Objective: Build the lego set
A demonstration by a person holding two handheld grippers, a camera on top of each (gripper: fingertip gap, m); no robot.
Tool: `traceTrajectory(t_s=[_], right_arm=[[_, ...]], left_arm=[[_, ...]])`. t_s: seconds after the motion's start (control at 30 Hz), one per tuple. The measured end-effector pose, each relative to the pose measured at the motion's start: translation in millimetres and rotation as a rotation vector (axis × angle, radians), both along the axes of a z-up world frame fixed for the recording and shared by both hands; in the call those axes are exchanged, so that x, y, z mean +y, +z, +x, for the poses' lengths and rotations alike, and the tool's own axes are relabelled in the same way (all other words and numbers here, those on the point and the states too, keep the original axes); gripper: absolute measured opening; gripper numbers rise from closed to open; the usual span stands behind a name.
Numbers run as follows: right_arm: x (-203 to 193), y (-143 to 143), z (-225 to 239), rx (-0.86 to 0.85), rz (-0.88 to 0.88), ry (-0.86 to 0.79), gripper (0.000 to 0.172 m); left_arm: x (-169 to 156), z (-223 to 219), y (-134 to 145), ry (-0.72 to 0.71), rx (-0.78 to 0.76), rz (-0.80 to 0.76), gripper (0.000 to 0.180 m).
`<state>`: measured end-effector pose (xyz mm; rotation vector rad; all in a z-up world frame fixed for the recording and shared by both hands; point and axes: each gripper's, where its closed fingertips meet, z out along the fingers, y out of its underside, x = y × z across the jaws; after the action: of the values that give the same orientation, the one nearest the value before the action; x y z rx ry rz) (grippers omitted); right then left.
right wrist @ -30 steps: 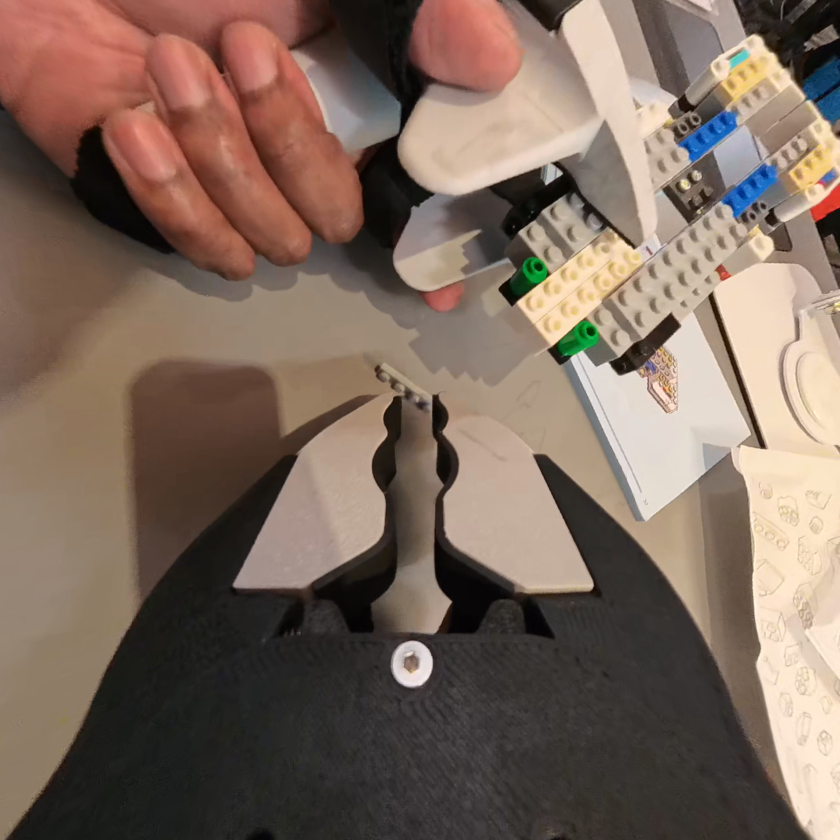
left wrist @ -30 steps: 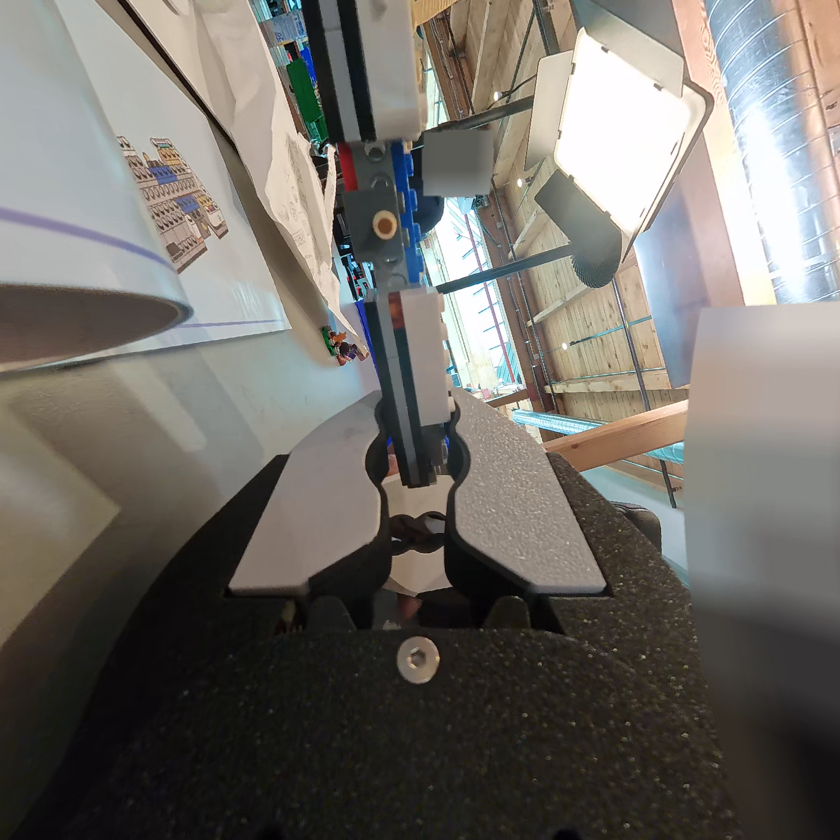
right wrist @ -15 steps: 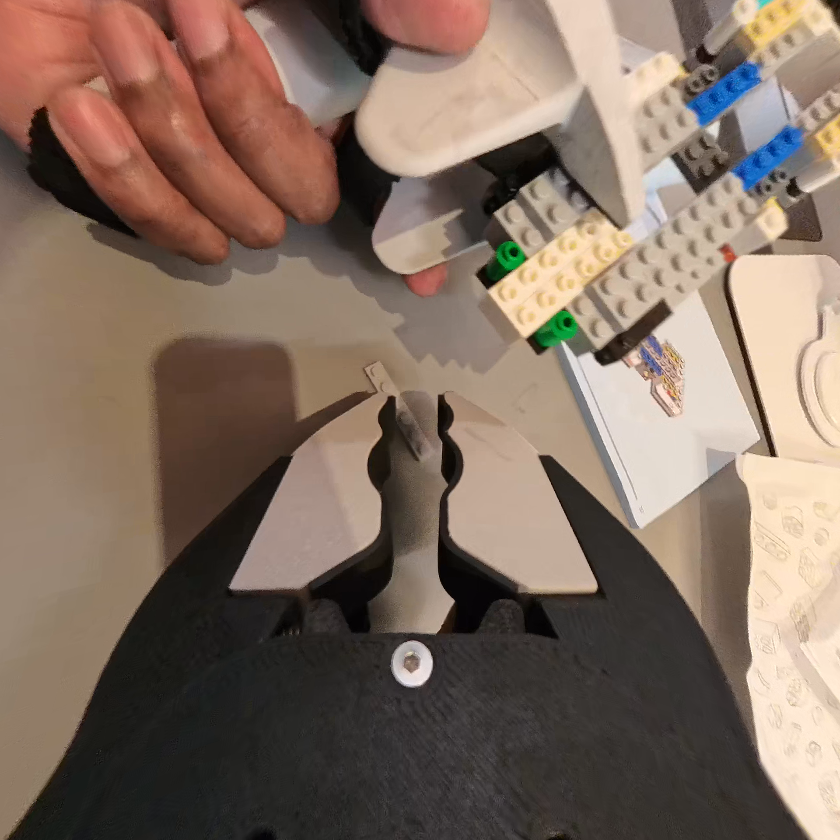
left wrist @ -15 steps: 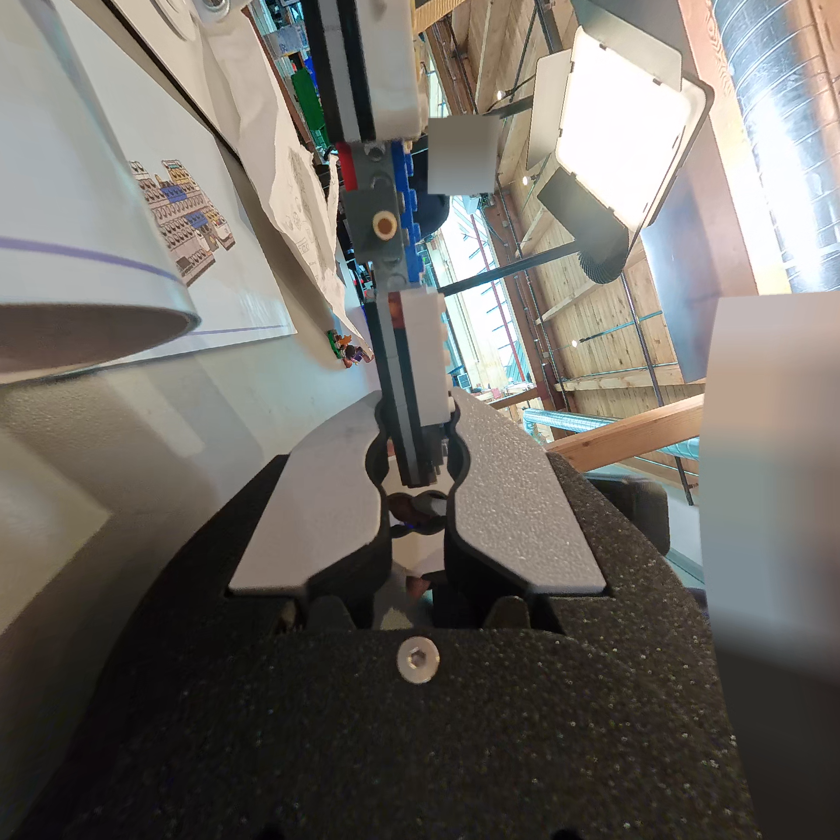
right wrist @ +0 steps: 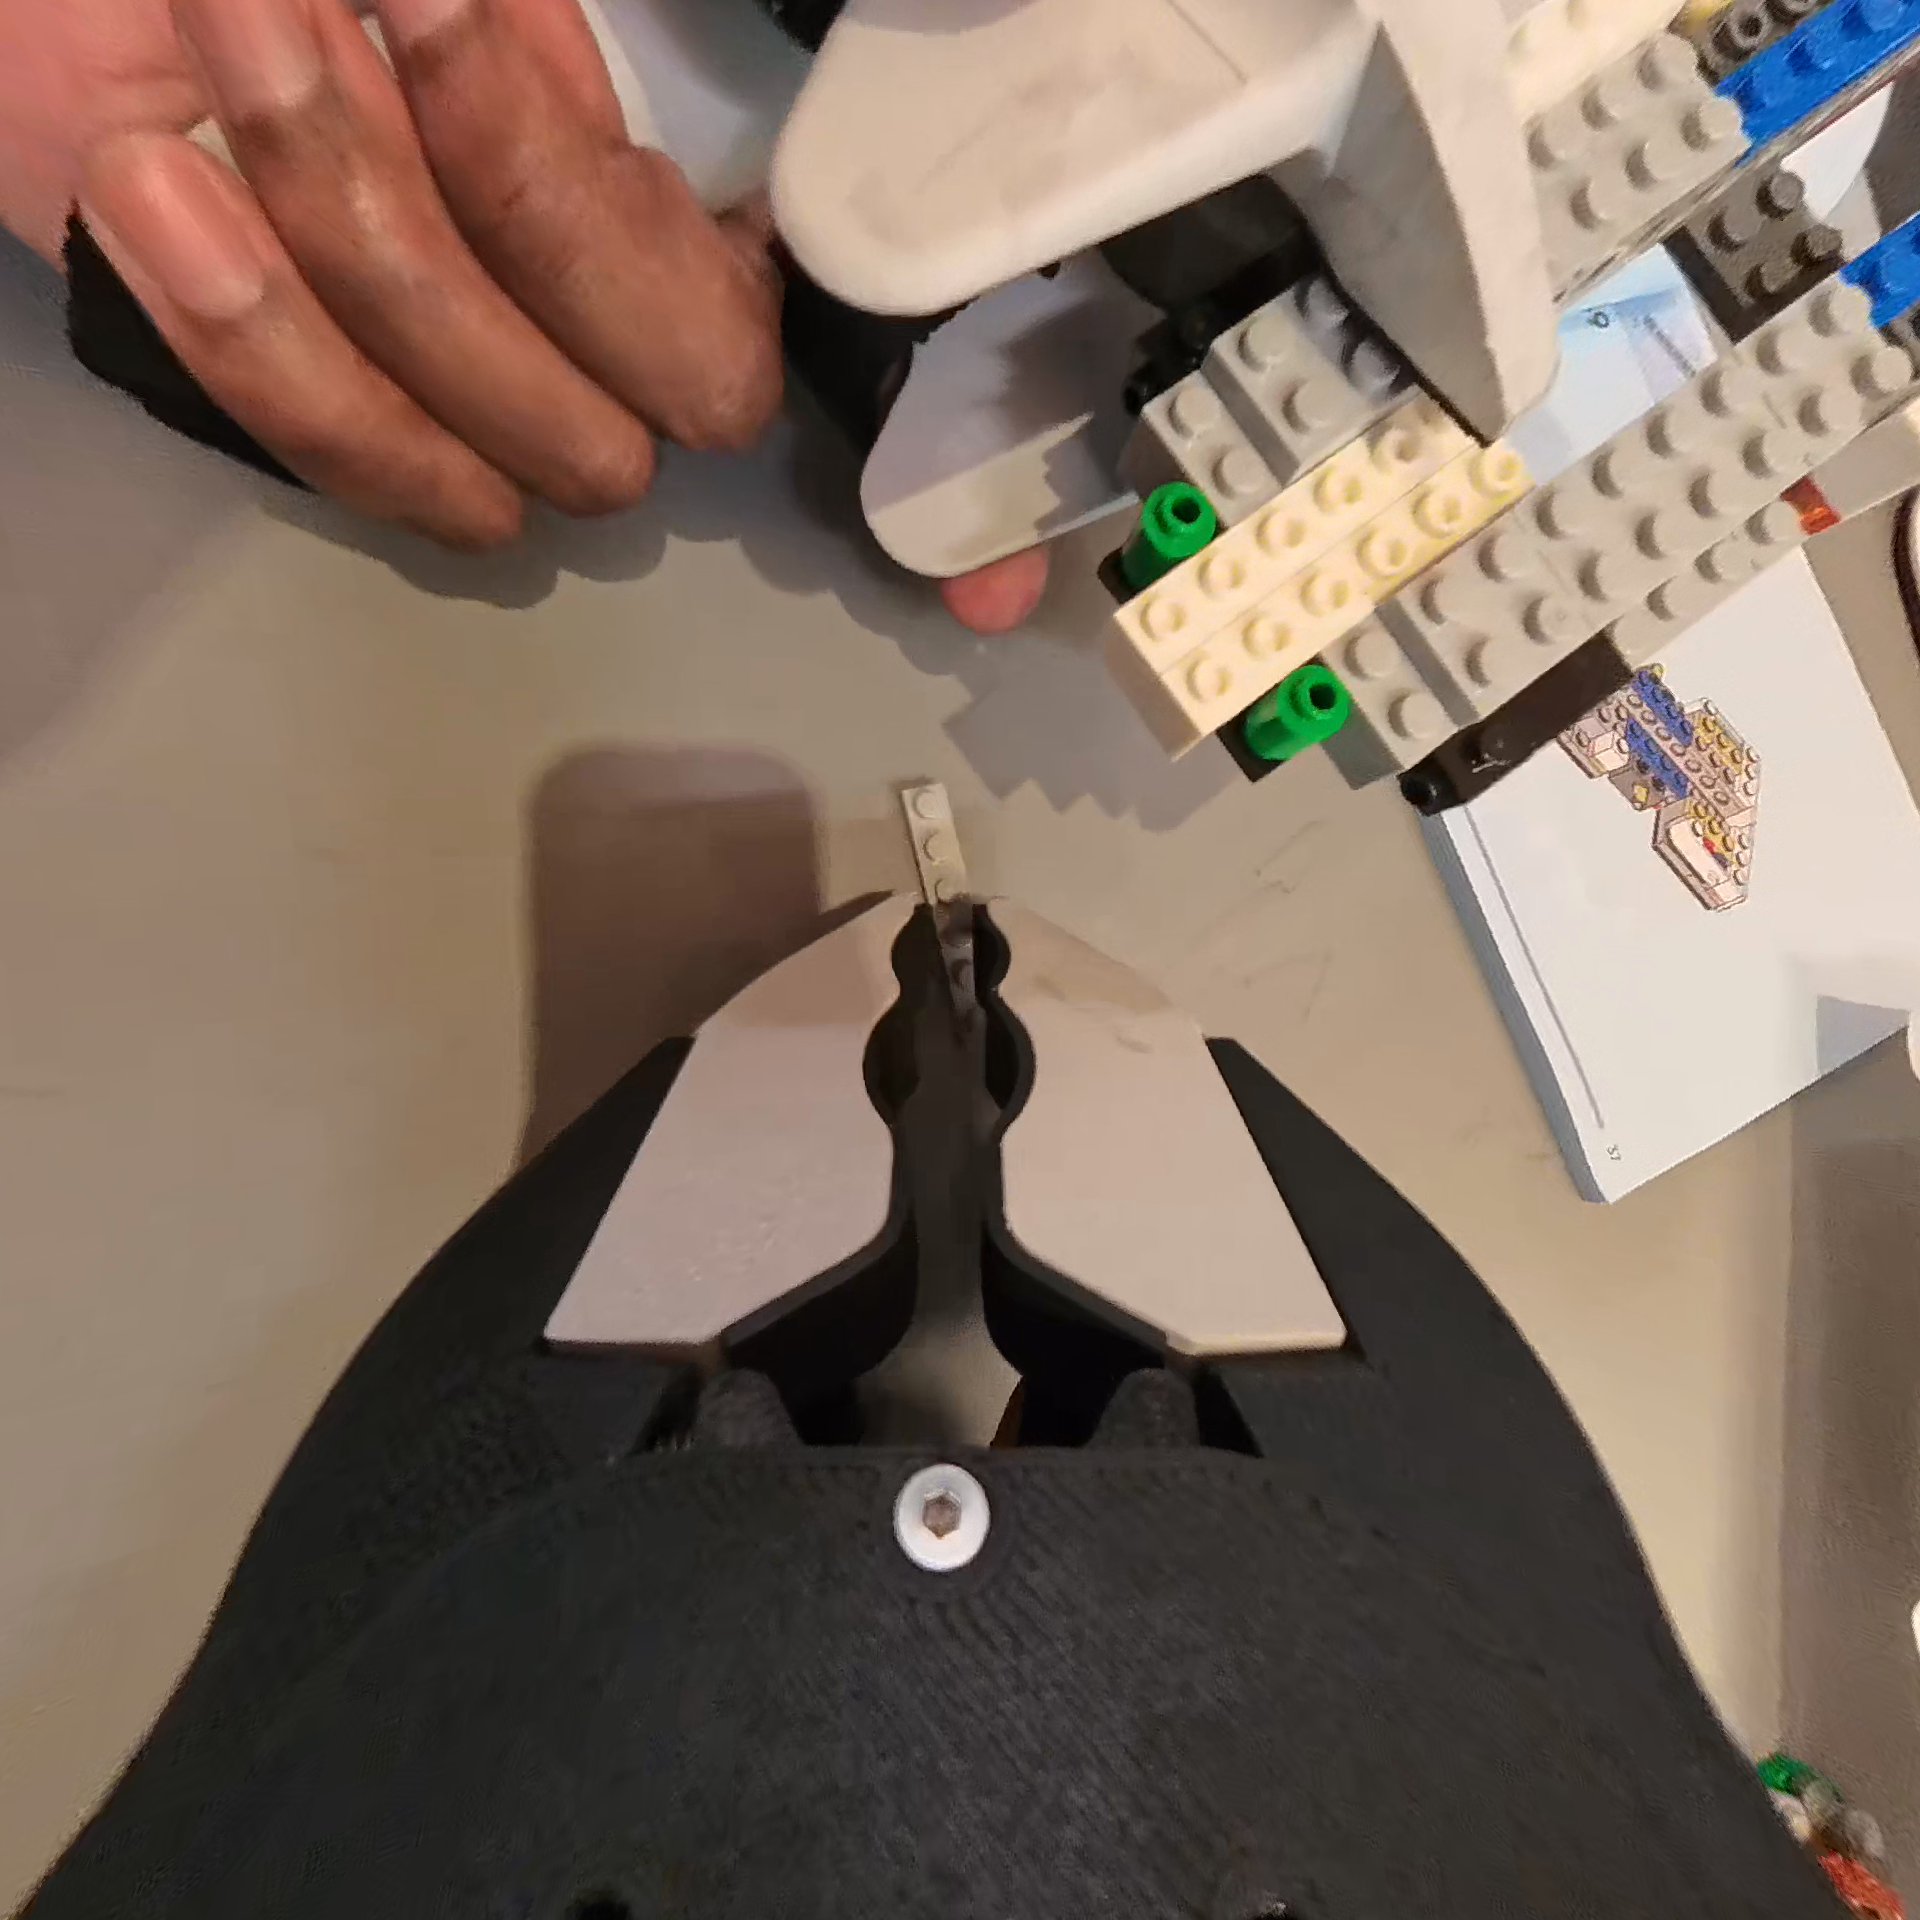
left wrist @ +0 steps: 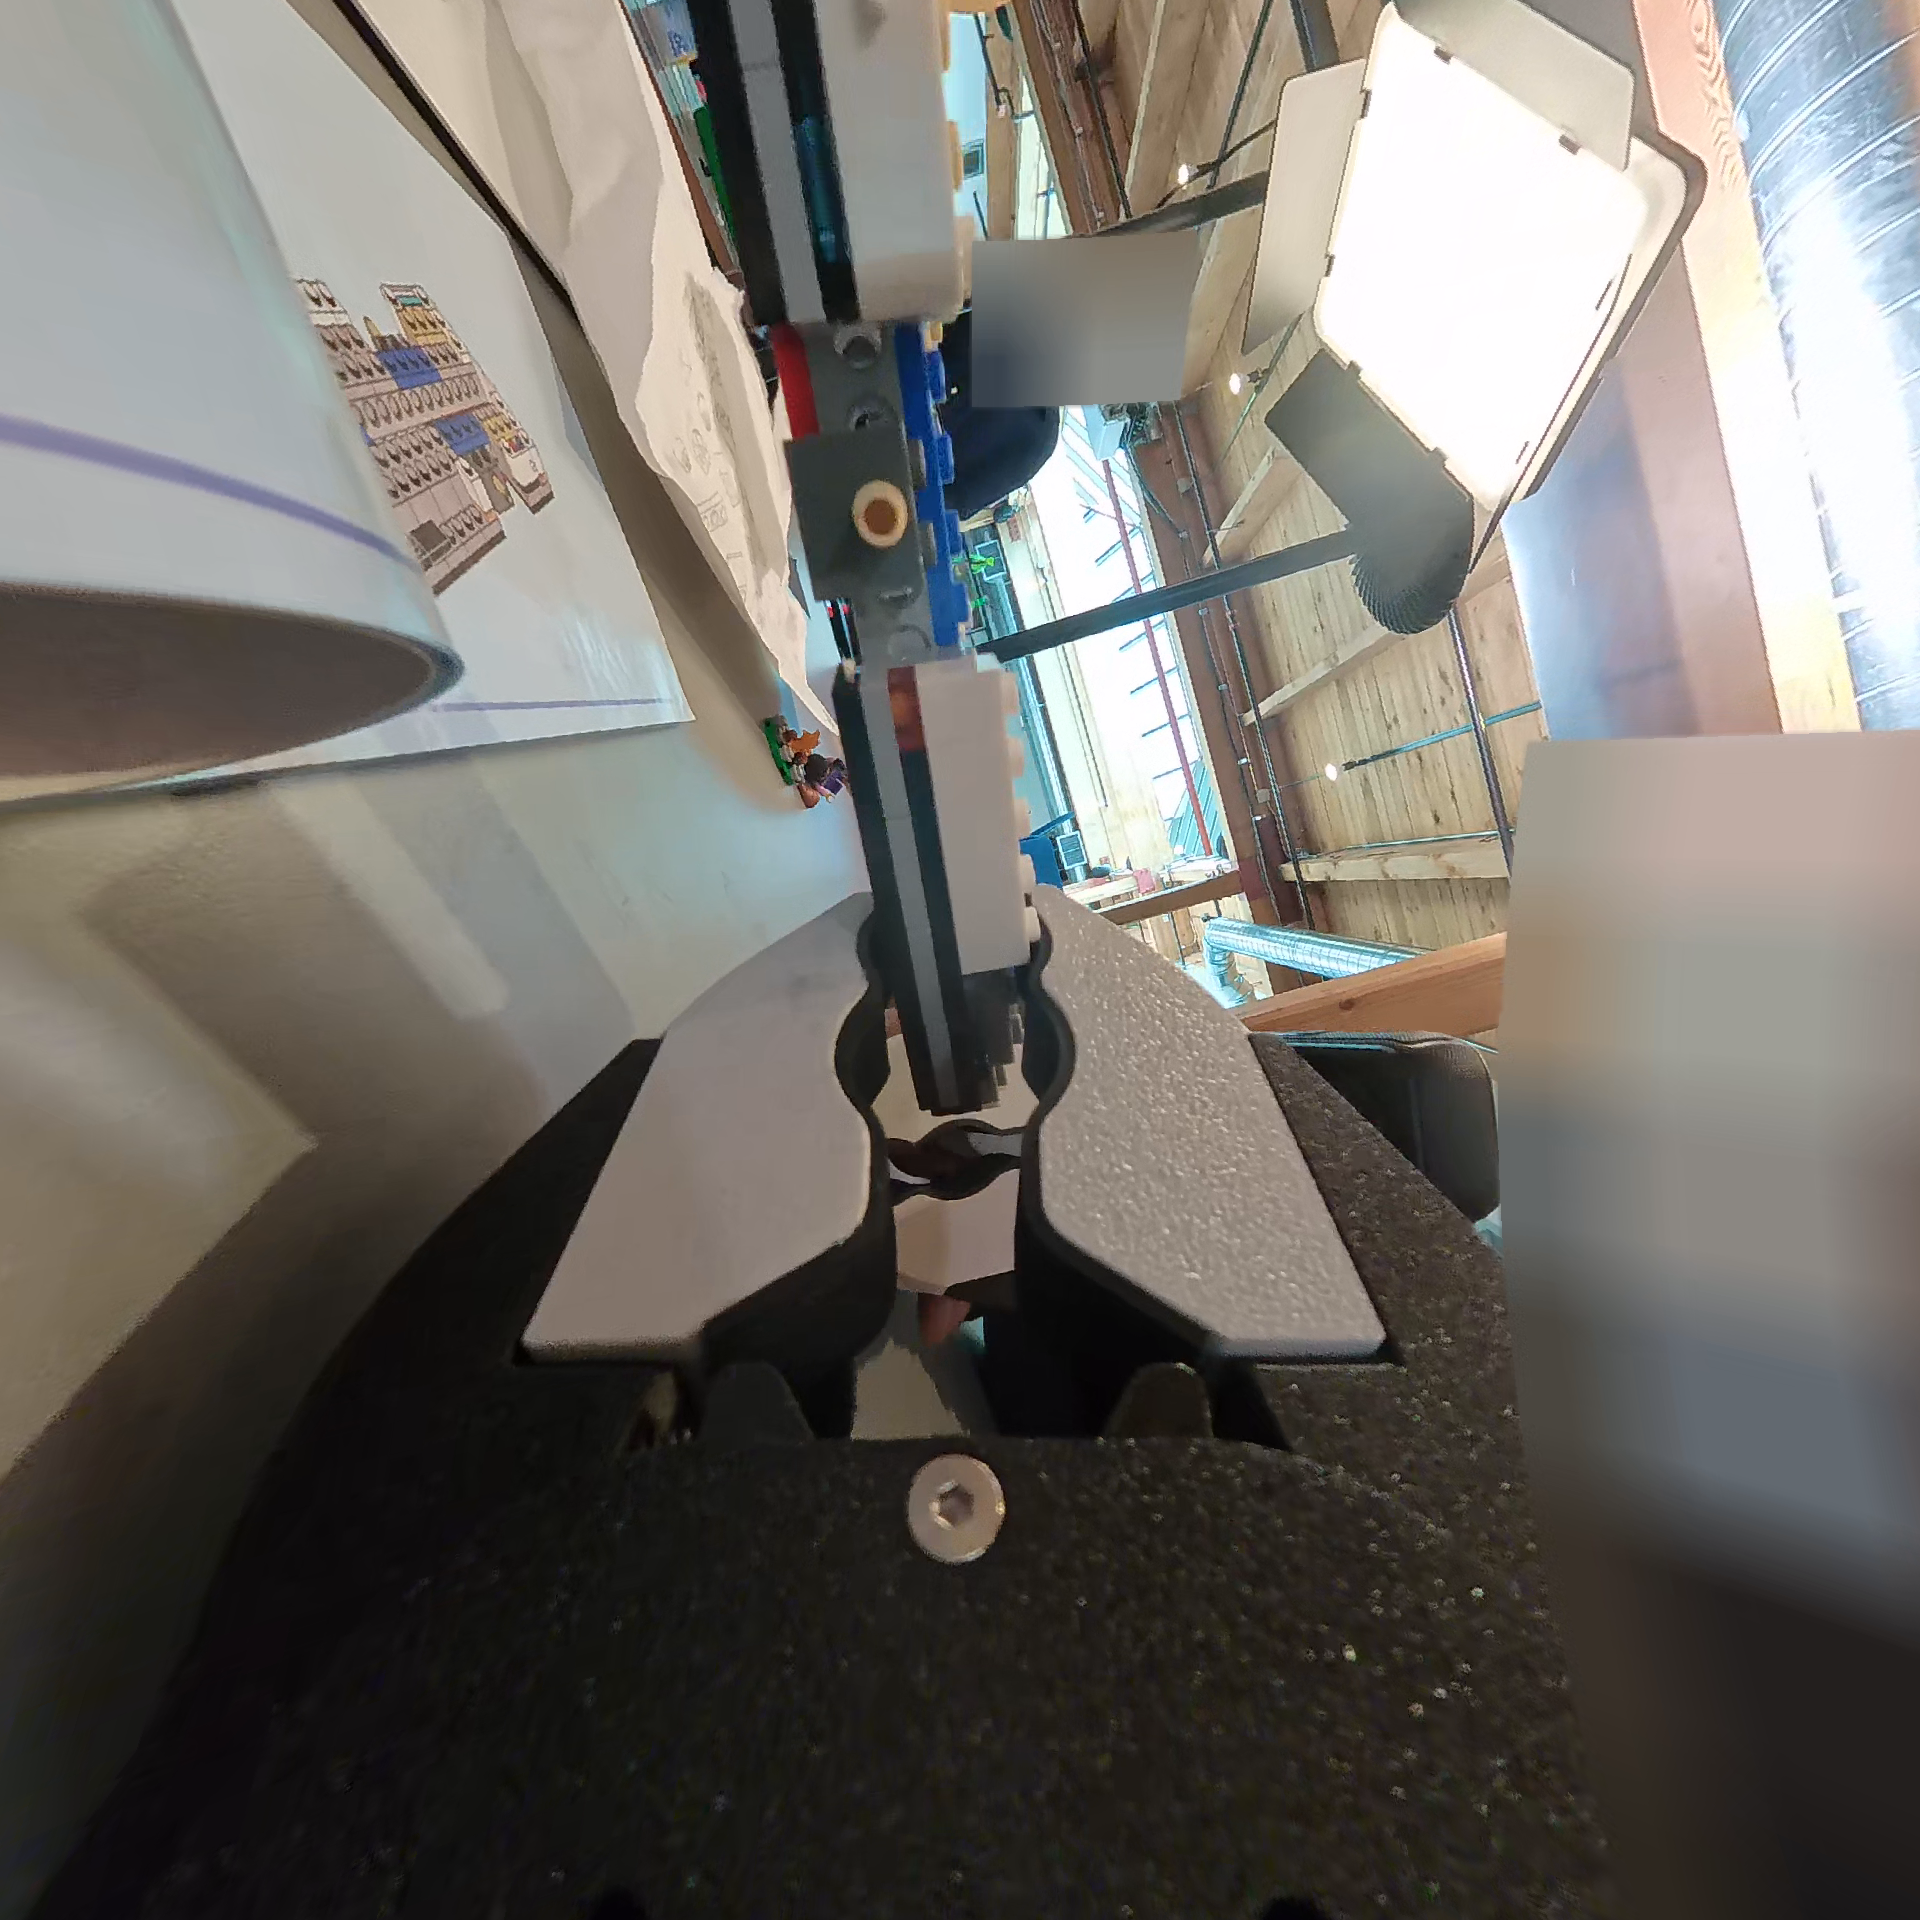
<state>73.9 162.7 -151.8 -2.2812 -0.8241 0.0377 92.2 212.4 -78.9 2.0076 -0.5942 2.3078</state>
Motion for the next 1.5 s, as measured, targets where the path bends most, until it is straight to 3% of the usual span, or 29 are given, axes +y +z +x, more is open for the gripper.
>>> traceTrajectory(t_s=[0.3, 0.57, 0.73, 0.9, 1.5], right_arm=[[-12.1, 7.9, -0.6, -0.008, -0.021, 0.042, 0.006], [-8.5, 81.8, -4.0, 0.026, 0.122, 0.084, 0.006], [6.8, 95.9, -4.0, -0.061, 0.115, 0.135, 0.006], [16.4, 84.9, -3.0, -0.134, 0.057, 0.202, 0.006], [19.4, 73.6, 0.7, -0.142, 0.068, 0.225, 0.006]], left_arm=[[5.1, -2.3, -0.4, 0.01, 0.019, -0.034, 0.021], [1.5, -3.1, 4.2, -0.009, 0.006, -0.05, 0.021], [-5.3, -1.3, -1.6, -0.033, 0.016, -0.078, 0.021], [-11.0, -0.7, -2.9, -0.052, 0.017, -0.082, 0.021], [-15.6, 0.0, -3.9, -0.071, 0.014, -0.096, 0.021]])
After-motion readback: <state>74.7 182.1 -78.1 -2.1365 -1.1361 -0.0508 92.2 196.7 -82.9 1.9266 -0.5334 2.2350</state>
